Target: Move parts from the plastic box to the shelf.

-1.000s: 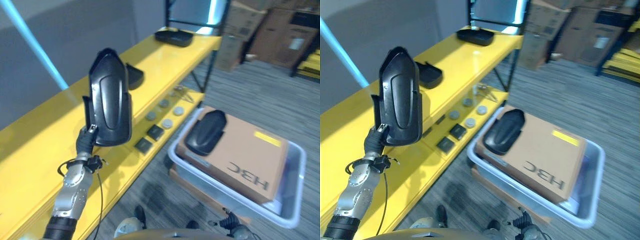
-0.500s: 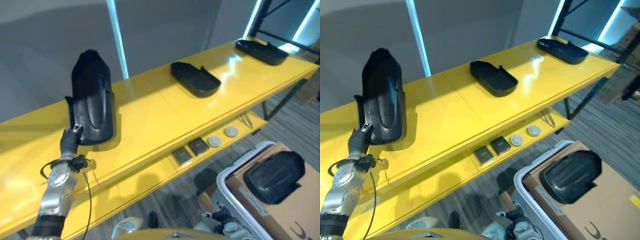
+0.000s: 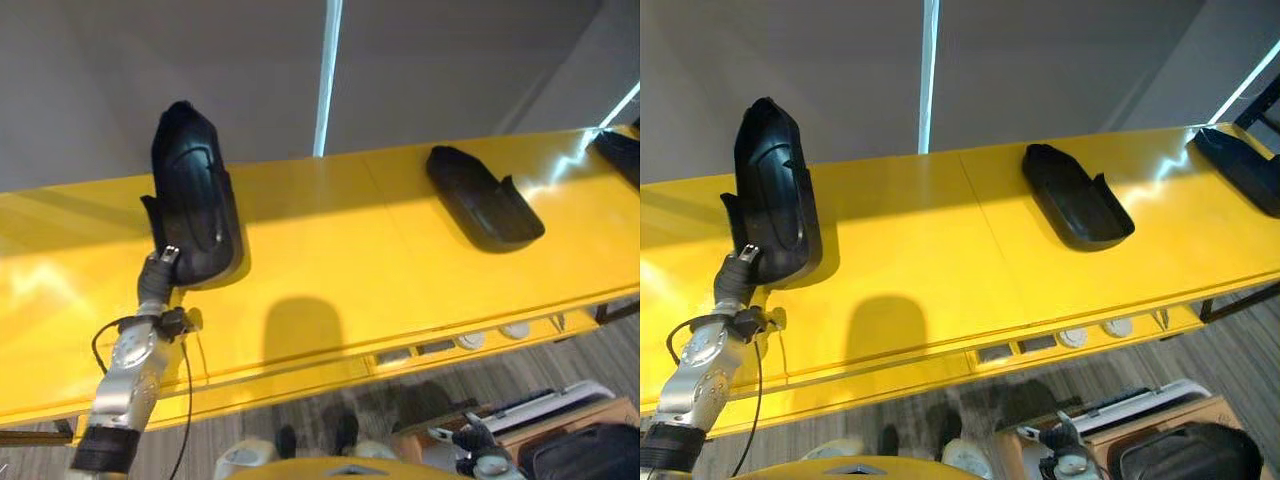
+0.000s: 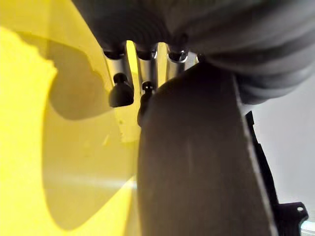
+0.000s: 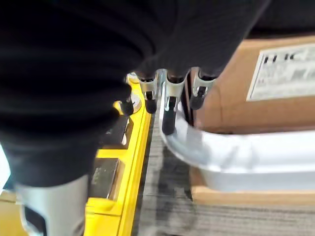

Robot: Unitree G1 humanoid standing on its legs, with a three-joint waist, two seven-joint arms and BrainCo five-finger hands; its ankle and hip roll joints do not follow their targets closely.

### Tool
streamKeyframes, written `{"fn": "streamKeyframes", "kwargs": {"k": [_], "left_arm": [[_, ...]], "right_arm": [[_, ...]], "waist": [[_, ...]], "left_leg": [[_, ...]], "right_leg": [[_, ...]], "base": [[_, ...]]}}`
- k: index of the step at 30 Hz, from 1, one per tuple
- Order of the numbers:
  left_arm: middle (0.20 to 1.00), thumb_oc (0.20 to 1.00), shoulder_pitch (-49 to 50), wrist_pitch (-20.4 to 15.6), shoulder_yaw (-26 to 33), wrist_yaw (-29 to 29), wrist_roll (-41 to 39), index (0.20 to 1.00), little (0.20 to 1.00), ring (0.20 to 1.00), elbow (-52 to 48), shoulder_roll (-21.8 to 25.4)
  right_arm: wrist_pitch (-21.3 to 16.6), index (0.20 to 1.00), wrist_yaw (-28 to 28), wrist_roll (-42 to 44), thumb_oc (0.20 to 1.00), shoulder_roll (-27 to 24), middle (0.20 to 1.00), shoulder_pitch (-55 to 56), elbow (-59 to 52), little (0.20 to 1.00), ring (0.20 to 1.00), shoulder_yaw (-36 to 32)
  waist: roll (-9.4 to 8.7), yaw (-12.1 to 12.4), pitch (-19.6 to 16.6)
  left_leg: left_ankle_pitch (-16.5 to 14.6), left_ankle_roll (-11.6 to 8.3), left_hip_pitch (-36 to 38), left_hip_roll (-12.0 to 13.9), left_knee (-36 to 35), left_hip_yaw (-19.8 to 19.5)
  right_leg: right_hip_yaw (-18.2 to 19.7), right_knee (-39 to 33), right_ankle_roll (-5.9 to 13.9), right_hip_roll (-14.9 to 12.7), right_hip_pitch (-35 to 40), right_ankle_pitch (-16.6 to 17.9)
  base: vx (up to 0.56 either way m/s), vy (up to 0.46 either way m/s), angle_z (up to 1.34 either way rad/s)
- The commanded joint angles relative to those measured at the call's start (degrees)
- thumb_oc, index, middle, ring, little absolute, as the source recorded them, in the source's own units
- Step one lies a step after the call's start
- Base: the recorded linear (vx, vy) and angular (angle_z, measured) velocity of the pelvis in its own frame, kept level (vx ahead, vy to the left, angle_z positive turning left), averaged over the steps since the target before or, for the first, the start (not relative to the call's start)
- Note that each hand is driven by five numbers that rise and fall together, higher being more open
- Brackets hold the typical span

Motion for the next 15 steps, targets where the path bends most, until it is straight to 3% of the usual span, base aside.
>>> {"fn": "streamKeyframes", "kwargs": {"k": [1,3,6,11,15], "left_arm": [[0.200,0.200,-7.2,-1.9,-0.5,-1.3,1.6,0.200,0.200,0.200,-2.1,0.0],[0.200,0.200,-7.7,-0.7,-1.2,0.0,3.3,0.200,0.200,0.200,-1.4,0.2],[0.200,0.200,-10.1,4.6,-2.0,4.2,6.7,0.200,0.200,0.200,0.5,0.9],[0.200,0.200,-18.0,10.7,-5.8,11.8,7.7,0.200,0.200,0.200,11.7,1.7],[0.200,0.200,-23.5,10.9,-8.7,15.1,5.2,0.200,0.200,0.200,25.7,-0.6]], "right_arm": [[-0.1,1.000,-1.3,3.6,1.000,-1.8,1.000,1.2,1.1,1.000,1.000,0.4],[0.3,1.000,-1.1,5.2,1.000,-1.7,1.000,0.6,1.1,1.000,1.000,0.3],[0.8,1.000,0.4,3.8,1.000,-1.0,1.000,0.5,0.0,1.000,1.000,0.9],[1.0,1.000,-0.1,2.6,1.000,0.5,1.000,0.5,-1.0,1.000,1.000,5.5],[1.7,1.000,-0.4,1.0,1.000,1.1,1.000,-0.1,-0.7,1.000,1.000,8.1]], "waist": [[1.95,-2.7,-1.7],[2.42,-3.1,-2.1],[3.25,-4.3,-2.8],[4.10,-6.8,-3.9],[4.46,-8.6,-4.6]], "left_leg": [[3.5,-4.05,-3.3,11.8,-5.2,3.1],[3.9,-4.05,-2.3,11.8,-6.9,3.1],[4.3,-4.00,-1.2,11.9,-8.3,3.9],[4.2,-3.95,0.0,11.8,-9.0,5.4],[3.9,-3.84,0.5,11.7,-9.0,6.4]], "right_leg": [[-1.3,1.0,5.31,-1.9,-0.4,-1.2],[-0.9,0.6,5.25,-1.6,-0.3,-1.3],[-0.1,0.1,5.14,-1.2,0.1,-1.4],[1.4,-0.7,5.54,-0.8,0.4,-1.2],[2.5,-0.9,5.80,-0.5,0.4,-1.3]], "base": [[0.03,-0.017,0.29],[0.04,0.006,0.17],[0.05,0.015,-0.24],[0.02,0.009,-0.10],[0.01,-0.018,-0.24]]}}
